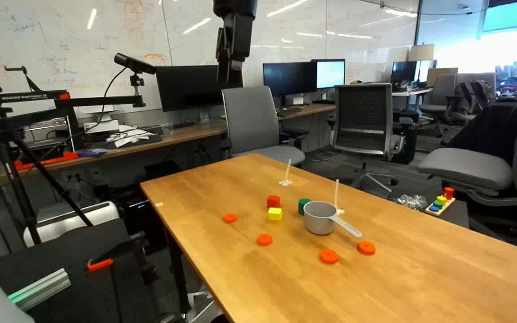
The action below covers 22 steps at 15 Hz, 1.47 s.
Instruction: Put the orange, yellow and green blocks in the gray pot one at a time
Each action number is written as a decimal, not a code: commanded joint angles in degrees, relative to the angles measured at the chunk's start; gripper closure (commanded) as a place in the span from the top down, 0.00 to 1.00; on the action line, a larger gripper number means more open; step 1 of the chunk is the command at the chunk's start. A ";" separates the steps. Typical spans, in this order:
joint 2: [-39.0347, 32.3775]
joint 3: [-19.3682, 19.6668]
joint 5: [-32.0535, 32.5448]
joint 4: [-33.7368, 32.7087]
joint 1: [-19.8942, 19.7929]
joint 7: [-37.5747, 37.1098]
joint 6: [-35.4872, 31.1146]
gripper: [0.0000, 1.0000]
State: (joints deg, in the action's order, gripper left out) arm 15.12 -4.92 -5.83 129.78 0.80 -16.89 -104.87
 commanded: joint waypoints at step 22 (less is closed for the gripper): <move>-22.08 1.38 4.58 -19.02 0.13 -2.07 -0.10 1.00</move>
State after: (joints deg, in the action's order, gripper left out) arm 3.09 -3.71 -2.79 121.32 0.32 -17.17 -107.50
